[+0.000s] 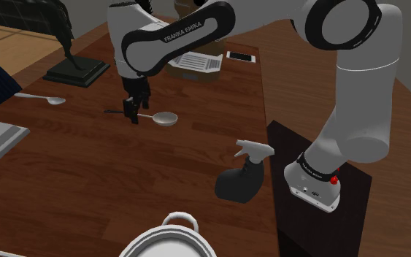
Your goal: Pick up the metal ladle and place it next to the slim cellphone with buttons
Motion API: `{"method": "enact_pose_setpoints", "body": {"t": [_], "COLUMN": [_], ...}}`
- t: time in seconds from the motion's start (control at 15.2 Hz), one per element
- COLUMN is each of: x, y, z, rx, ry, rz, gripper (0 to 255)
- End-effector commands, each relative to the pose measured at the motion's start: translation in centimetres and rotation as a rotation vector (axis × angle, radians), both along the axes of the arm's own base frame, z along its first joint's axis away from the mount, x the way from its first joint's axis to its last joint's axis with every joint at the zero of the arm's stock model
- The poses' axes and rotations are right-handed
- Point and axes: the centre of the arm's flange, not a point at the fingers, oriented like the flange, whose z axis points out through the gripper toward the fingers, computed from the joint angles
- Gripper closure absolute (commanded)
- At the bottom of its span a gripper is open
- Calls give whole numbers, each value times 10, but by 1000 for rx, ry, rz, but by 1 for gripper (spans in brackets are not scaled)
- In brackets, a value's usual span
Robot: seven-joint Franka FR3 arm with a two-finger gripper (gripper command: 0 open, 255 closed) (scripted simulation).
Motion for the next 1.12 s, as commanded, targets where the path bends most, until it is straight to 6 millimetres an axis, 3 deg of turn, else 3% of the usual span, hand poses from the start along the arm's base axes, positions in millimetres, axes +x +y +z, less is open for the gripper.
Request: {"method": "enact_pose_setpoints", "body": {"t": [0.0,0.13,0.2,0.79,1.06], "x": [0,0,0,0,0], "y": [0,0,0,0,0], "z": [0,0,0,0,21], "rx": [0,0,0,0,0], "ry": [0,0,0,0,0], "rz": [0,0,0,0,0], "gripper": [0,0,255,255,255]}}
